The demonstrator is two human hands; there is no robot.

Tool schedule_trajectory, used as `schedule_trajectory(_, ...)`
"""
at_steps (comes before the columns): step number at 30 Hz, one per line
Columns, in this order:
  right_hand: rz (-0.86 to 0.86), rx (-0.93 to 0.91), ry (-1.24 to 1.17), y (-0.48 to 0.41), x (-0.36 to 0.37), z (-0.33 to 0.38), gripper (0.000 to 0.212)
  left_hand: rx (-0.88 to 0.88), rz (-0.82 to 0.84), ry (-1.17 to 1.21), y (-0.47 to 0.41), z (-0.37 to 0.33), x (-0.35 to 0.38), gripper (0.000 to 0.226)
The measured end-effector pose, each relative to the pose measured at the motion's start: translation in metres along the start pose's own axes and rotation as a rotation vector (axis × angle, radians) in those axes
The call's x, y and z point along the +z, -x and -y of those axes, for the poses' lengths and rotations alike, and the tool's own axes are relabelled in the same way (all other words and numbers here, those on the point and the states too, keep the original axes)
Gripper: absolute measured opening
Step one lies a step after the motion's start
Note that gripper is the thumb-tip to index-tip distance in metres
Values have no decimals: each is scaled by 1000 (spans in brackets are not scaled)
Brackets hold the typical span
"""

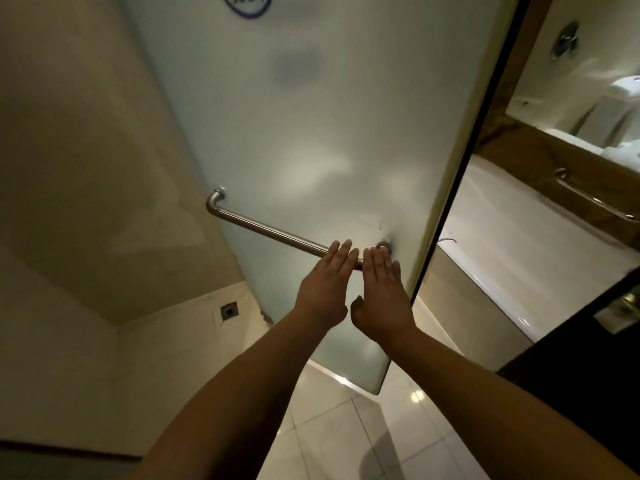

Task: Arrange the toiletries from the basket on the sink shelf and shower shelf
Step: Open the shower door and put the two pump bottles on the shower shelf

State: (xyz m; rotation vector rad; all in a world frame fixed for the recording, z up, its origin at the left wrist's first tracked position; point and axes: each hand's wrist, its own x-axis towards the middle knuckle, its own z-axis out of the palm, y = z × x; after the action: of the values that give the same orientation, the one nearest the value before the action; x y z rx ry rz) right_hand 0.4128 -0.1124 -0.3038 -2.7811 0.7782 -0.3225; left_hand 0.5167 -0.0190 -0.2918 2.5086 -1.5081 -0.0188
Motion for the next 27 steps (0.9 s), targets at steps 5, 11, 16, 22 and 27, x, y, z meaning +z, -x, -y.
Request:
schedule_trajectory(5, -78, 103, 63, -23, 2, 4, 86, 36, -18, -141, -18, 20, -1, 100)
schedule_trajectory(11, 11, -224, 227, -46, 6, 68, 85, -364, 49, -267, 48, 106, -23, 91)
schedule_trajectory(16, 110, -540, 153, -54, 29, 189, 93, -772, 93, -248, 197, 191, -75, 77)
schedule_trajectory(22, 224, -905, 38, 18, 51, 381, 105, -1243, 76, -319, 422, 219, -152, 71)
schedule_trajectory(27, 246, -1236, -13, 149, 53, 512, 107, -1528, -32, -390, 594, 185, -191, 56)
